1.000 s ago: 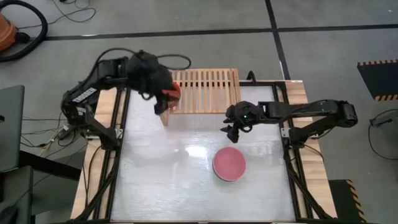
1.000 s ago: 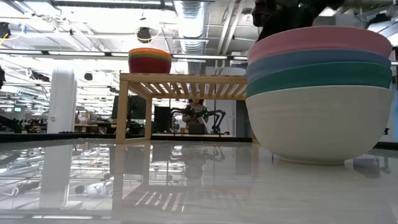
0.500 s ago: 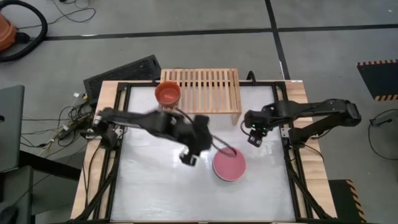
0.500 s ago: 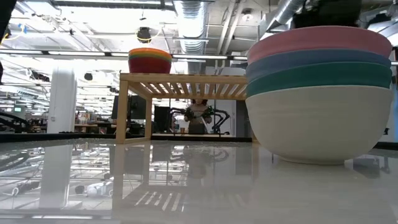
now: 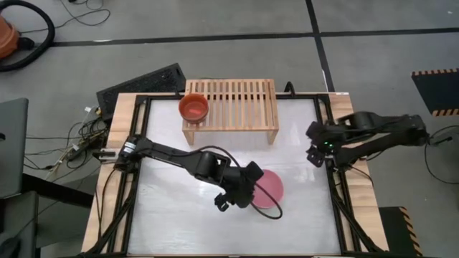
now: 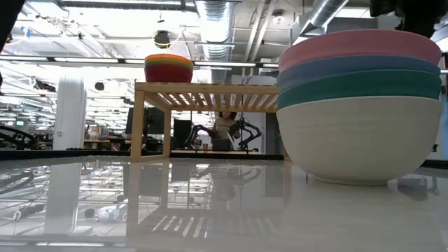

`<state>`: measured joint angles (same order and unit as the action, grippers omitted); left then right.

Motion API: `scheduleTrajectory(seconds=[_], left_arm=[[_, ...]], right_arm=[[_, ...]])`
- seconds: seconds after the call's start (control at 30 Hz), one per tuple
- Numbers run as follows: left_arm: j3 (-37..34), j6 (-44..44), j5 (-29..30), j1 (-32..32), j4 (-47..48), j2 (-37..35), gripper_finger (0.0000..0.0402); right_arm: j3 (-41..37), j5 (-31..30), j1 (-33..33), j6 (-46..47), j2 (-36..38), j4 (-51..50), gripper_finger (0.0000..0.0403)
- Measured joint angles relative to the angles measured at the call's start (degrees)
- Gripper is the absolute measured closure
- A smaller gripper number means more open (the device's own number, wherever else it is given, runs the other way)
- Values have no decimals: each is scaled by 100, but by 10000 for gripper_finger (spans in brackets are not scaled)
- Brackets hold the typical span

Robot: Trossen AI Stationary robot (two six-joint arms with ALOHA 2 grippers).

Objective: Place and stack bowls onto a shelf
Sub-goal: Put the light red bowl on the shelf

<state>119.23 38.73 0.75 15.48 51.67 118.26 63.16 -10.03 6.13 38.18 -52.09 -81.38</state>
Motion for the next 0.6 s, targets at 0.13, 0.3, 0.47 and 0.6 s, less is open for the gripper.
scheduleTrajectory(seconds=[0.13, 0.3, 0.47, 0.6], left_arm=[[-9, 88, -571, -112, -259, 110, 223], [3, 215, -888, -148, -427, 365, 223], [6, 100, -922, -159, -590, 540, 223], [3, -38, -945, -211, -549, 739, 223]], right_arm=[[0, -65, 111, 220, 225, -2, 168], [0, -64, 197, 375, 310, -4, 168], [0, -65, 256, 384, 303, 0, 168], [-1, -170, 253, 394, 294, -5, 168]])
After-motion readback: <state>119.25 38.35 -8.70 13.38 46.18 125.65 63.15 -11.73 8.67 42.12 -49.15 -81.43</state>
